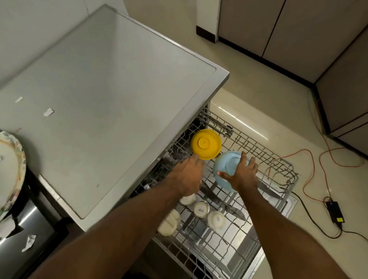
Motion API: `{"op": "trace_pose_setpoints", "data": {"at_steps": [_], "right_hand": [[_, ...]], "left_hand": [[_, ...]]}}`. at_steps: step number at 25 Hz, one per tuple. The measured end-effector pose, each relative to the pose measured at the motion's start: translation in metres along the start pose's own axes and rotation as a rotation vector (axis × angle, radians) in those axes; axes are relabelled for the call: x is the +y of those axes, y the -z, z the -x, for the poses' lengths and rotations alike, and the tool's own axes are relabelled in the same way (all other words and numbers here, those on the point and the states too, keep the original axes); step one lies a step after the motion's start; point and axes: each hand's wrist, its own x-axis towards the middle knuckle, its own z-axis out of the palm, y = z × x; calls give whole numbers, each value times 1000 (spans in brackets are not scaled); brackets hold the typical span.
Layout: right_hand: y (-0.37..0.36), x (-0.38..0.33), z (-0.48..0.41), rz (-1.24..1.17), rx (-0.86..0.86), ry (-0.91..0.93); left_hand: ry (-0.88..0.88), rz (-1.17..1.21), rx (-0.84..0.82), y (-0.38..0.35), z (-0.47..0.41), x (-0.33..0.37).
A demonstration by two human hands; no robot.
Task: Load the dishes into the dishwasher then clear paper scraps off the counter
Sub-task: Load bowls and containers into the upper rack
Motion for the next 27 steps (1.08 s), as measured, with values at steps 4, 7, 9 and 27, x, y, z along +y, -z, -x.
{"op": "trace_pose_setpoints", "data": {"at_steps": [4, 7, 9, 27], "right_hand": [[14, -29, 36, 156, 77, 210], [19, -63, 69, 177, 102, 340], [20, -95, 108, 195, 153, 456], [-84, -365, 339, 399, 81, 1350]], "left_hand": [[-1, -44, 57, 28, 25, -5], [-39, -106, 131, 47, 49, -8], [-50, -167, 220, 58, 81, -20], [413, -86, 521, 65, 411, -247]]}}
